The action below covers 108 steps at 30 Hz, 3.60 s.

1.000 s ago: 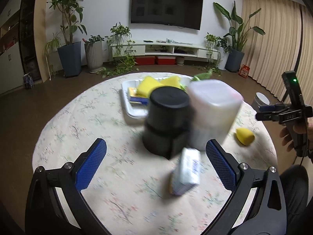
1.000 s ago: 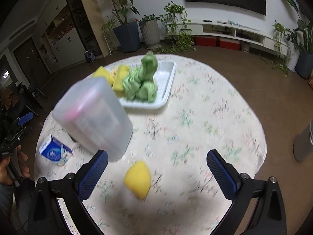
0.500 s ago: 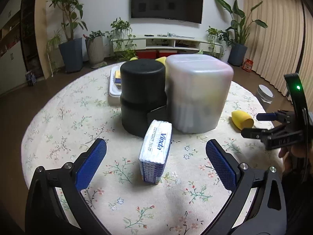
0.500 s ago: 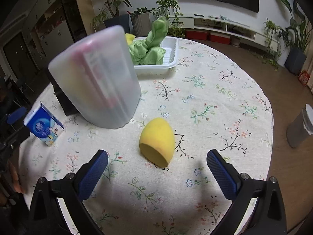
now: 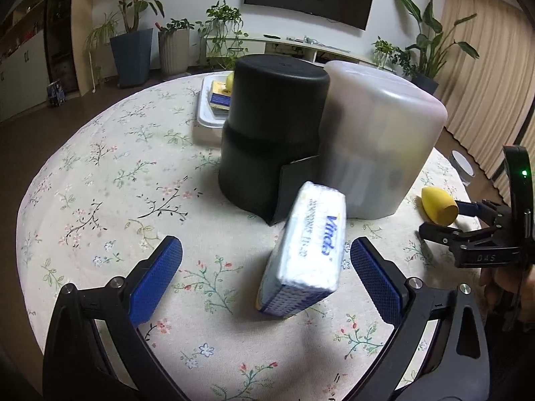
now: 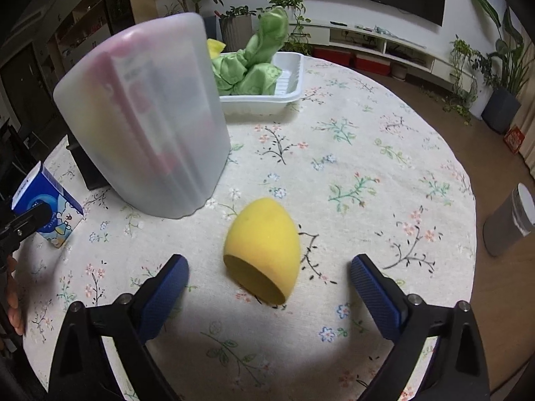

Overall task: Organize soft objects
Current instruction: 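Grasp the Vinda tissue pack with the left gripper while the right grasps the yellow egg sponge, then carry the Vinda tissue pack and yellow egg sponge over to the white tray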

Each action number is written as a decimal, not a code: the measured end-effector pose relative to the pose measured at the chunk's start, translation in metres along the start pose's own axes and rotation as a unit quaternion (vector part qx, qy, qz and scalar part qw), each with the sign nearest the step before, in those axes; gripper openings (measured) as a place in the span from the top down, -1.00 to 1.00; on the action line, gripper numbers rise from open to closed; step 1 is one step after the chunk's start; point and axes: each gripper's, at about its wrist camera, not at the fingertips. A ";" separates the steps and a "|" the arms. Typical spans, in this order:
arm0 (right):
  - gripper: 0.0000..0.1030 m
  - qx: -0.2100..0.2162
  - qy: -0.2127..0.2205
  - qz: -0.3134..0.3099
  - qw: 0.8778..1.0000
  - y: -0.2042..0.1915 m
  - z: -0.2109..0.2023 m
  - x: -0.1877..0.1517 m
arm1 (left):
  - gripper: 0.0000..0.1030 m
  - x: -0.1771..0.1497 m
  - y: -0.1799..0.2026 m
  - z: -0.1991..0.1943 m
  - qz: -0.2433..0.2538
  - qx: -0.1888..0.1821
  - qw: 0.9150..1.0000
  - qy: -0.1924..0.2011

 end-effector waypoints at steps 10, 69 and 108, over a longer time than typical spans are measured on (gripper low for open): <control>-0.77 -0.015 0.000 0.010 1.000 -0.002 -0.001 0.001 | -0.97 0.002 0.004 0.005 0.008 0.007 1.000 0.003; 0.29 -0.004 0.050 -0.041 0.998 0.012 -0.142 0.019 | 0.57 0.043 -0.026 -0.109 0.026 0.021 0.999 0.042; 0.28 -0.002 0.083 -0.093 0.992 0.013 -0.089 0.238 | 0.57 0.226 -0.056 0.000 0.080 0.035 0.996 0.004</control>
Point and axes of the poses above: each gripper's, at about its wrist camera, not at the fingertips, and z roughly the way its jaws point, y to its right, x to its top, and after that the axes turned 3 degrees about -y, right-handed
